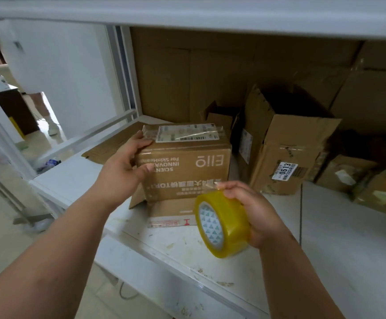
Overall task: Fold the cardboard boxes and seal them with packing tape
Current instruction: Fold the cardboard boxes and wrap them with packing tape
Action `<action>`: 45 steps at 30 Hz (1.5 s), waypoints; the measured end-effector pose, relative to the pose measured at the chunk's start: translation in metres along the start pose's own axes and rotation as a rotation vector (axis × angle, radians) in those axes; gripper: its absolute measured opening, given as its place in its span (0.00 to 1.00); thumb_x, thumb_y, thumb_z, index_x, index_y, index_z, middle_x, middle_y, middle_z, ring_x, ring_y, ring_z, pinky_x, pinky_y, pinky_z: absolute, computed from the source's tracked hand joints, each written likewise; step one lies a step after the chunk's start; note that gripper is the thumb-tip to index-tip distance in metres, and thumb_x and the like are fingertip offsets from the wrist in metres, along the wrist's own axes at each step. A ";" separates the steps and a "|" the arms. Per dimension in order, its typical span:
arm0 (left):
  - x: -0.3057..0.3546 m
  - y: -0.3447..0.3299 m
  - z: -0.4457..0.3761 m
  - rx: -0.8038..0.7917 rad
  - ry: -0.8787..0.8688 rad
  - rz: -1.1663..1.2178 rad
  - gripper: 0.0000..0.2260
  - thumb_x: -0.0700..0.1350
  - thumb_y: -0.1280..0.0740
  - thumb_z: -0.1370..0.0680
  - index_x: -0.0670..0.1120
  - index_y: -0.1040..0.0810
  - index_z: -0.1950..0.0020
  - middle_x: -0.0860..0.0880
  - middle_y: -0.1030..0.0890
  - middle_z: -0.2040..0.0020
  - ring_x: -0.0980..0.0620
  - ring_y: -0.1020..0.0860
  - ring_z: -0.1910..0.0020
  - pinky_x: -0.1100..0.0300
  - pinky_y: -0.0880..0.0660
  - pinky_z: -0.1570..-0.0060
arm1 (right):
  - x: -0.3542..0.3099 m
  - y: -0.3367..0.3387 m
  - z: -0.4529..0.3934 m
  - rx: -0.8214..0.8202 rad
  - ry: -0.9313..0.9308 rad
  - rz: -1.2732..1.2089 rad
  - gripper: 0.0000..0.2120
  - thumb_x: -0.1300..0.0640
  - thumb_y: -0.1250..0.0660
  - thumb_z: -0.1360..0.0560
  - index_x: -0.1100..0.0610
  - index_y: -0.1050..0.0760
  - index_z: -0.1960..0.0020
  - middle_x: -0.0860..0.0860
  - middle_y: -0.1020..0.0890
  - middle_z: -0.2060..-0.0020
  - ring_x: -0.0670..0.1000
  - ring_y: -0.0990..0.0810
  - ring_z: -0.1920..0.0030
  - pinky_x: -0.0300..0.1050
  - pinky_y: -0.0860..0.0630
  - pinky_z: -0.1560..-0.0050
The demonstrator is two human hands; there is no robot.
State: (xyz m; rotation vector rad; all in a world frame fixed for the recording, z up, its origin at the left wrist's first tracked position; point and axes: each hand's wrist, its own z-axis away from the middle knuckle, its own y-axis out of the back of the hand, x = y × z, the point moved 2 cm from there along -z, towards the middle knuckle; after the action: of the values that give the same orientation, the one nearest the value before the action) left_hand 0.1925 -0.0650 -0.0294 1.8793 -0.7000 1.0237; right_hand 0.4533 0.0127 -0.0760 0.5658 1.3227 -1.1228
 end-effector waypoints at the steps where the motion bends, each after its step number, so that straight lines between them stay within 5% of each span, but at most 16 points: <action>1: 0.001 0.005 0.000 -0.019 0.014 0.056 0.22 0.39 0.30 0.22 0.68 0.25 0.42 0.60 0.31 0.27 0.57 0.24 0.39 0.63 0.26 0.44 | -0.003 0.005 0.001 -0.012 0.016 -0.037 0.08 0.62 0.33 0.29 0.52 0.18 0.55 0.59 0.18 0.47 0.63 0.19 0.45 0.64 0.24 0.41; 11: 0.005 0.033 -0.008 -0.194 0.148 0.263 0.21 0.31 0.29 0.27 0.53 0.18 0.42 0.65 0.26 0.33 0.67 0.22 0.44 0.68 0.25 0.50 | -0.028 0.057 0.018 0.063 0.204 -0.333 0.11 0.56 0.35 0.33 0.55 0.22 0.51 0.55 0.15 0.55 0.59 0.14 0.56 0.53 0.19 0.65; 16: 0.007 0.020 -0.009 -0.276 0.175 0.300 0.20 0.28 0.30 0.28 0.52 0.15 0.48 0.64 0.24 0.35 0.67 0.24 0.40 0.65 0.24 0.48 | -0.032 0.047 0.015 0.331 0.248 -0.102 0.08 0.56 0.35 0.25 0.45 0.18 0.55 0.56 0.16 0.49 0.61 0.17 0.52 0.61 0.19 0.52; 18: 0.008 0.012 -0.009 -0.284 0.183 0.314 0.21 0.26 0.31 0.28 0.52 0.15 0.48 0.63 0.24 0.35 0.67 0.23 0.41 0.65 0.23 0.48 | -0.032 0.030 0.018 0.374 0.263 -0.007 0.05 0.53 0.32 0.29 0.44 0.19 0.57 0.53 0.17 0.52 0.60 0.18 0.53 0.58 0.20 0.55; 21: 0.007 0.004 -0.008 -0.245 0.175 0.248 0.22 0.27 0.33 0.25 0.52 0.17 0.41 0.62 0.28 0.32 0.66 0.25 0.39 0.68 0.25 0.46 | -0.030 0.014 0.023 0.386 0.278 0.058 0.07 0.50 0.32 0.35 0.44 0.20 0.57 0.52 0.17 0.50 0.63 0.20 0.45 0.66 0.25 0.41; 27: 0.020 -0.009 -0.003 -0.023 0.061 -0.489 0.23 0.42 0.37 0.21 0.57 0.29 0.27 0.47 0.35 0.41 0.41 0.31 0.36 0.53 0.34 0.31 | -0.024 -0.002 0.034 0.390 0.288 0.093 0.06 0.53 0.32 0.31 0.44 0.20 0.56 0.55 0.20 0.45 0.64 0.21 0.44 0.63 0.24 0.44; 29: 0.028 -0.014 -0.002 -0.063 0.111 -0.514 0.24 0.54 0.43 0.21 0.60 0.36 0.24 0.44 0.37 0.28 0.39 0.35 0.28 0.47 0.36 0.28 | -0.023 -0.004 0.037 0.385 0.295 0.090 0.06 0.53 0.32 0.32 0.44 0.20 0.56 0.54 0.20 0.46 0.62 0.21 0.46 0.60 0.24 0.47; 32: 0.038 -0.036 0.006 -0.167 0.127 -0.495 0.42 0.78 0.46 0.30 0.58 0.43 0.21 0.52 0.60 0.19 0.41 0.51 0.20 0.42 0.45 0.26 | -0.021 -0.010 0.037 0.321 0.292 0.124 0.06 0.54 0.32 0.32 0.45 0.19 0.57 0.52 0.18 0.52 0.57 0.20 0.54 0.55 0.24 0.54; 35: 0.042 -0.058 0.017 -0.174 0.107 -0.570 0.58 0.85 0.48 0.43 0.56 0.48 0.20 0.52 0.63 0.20 0.39 0.63 0.21 0.38 0.55 0.24 | -0.016 -0.013 0.038 0.283 0.275 0.153 0.06 0.53 0.31 0.33 0.46 0.19 0.57 0.52 0.17 0.56 0.57 0.19 0.54 0.56 0.22 0.52; 38: 0.043 -0.060 0.018 -0.159 0.081 -0.587 0.61 0.85 0.47 0.47 0.55 0.48 0.20 0.51 0.59 0.19 0.41 0.62 0.22 0.39 0.56 0.23 | -0.012 -0.002 0.039 0.303 0.253 0.117 0.08 0.61 0.33 0.26 0.49 0.19 0.57 0.54 0.16 0.56 0.55 0.18 0.57 0.53 0.21 0.57; 42: 0.047 -0.054 0.012 -0.287 0.040 -0.599 0.56 0.77 0.33 0.41 0.52 0.46 0.20 0.50 0.51 0.19 0.40 0.54 0.21 0.40 0.49 0.23 | -0.009 0.009 0.041 0.309 0.240 0.042 0.12 0.64 0.35 0.25 0.49 0.19 0.59 0.49 0.15 0.61 0.53 0.16 0.62 0.51 0.19 0.63; 45: 0.053 -0.040 -0.001 -0.388 -0.071 -0.612 0.46 0.65 0.27 0.33 0.50 0.40 0.20 0.52 0.45 0.20 0.50 0.44 0.22 0.57 0.44 0.24 | -0.011 0.015 0.041 0.276 0.235 -0.023 0.11 0.64 0.35 0.25 0.51 0.19 0.58 0.48 0.15 0.63 0.50 0.15 0.66 0.45 0.21 0.71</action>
State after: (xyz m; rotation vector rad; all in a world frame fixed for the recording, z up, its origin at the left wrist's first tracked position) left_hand 0.2498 -0.0486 0.0000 1.6311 -0.2931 0.3969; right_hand 0.4873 -0.0132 -0.0609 0.9091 1.3847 -1.2981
